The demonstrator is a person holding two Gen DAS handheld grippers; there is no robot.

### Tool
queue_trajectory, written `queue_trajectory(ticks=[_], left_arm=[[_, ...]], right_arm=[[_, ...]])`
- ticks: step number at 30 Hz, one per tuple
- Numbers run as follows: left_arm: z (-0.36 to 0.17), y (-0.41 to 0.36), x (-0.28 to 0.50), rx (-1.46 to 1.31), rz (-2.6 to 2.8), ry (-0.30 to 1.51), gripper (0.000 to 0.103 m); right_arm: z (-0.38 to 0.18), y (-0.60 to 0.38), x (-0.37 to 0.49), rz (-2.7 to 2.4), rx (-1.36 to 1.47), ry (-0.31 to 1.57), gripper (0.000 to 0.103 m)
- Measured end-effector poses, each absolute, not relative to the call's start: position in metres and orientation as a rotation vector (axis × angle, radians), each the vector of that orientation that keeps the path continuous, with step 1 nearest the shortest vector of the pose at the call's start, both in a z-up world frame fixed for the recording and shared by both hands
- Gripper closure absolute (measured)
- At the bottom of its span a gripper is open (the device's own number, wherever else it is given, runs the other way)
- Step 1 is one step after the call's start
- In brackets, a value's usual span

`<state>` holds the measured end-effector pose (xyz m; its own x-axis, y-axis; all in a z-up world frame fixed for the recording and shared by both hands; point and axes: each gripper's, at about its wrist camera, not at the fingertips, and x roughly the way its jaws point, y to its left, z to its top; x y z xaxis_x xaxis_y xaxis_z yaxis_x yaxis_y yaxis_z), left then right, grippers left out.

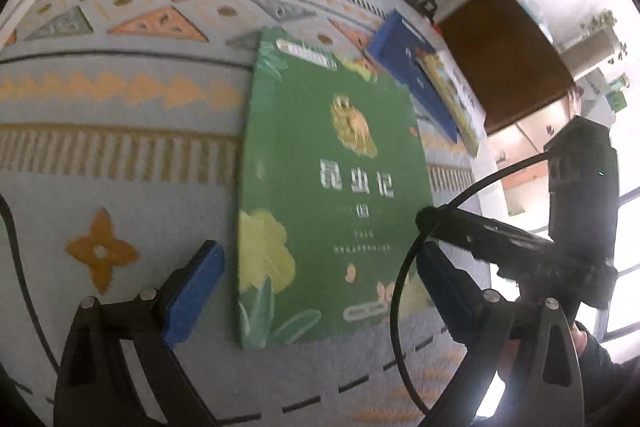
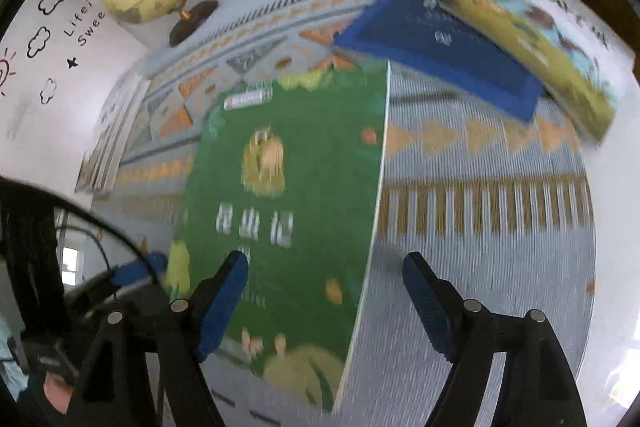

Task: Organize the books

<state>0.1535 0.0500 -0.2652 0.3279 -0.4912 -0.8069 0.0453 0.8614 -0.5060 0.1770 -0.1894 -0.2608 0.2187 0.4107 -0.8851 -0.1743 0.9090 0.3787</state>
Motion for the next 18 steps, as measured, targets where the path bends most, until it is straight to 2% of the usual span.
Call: queue_trajectory(ticks=[5, 9, 14, 18], left_arm=[[-0.266, 0.044, 0.151, -0.419, -0.378, 1.177, 0.0], [-0.269, 0.057, 0.154, -0.57, -0.434, 1.19, 0.0], [-0.277, 0.071, 0.149, -0.759, -0.51, 1.22, 0.001], [-0.278, 0.071, 0.147, -0.769, -0.571, 1.256, 0.001]], right_arm=[[-0.262, -0.192, 0.152, 0.483, 0.296, 1.279, 0.034], [-0.267, -0.211, 0.159, 0.512, 0.393, 1.286, 0.045], [-0.254, -0.21, 0.166, 0.465, 0.307, 1.25, 0.045], [-0.247, -0.206, 0.17, 0.381, 0.22, 1.202, 0.046]])
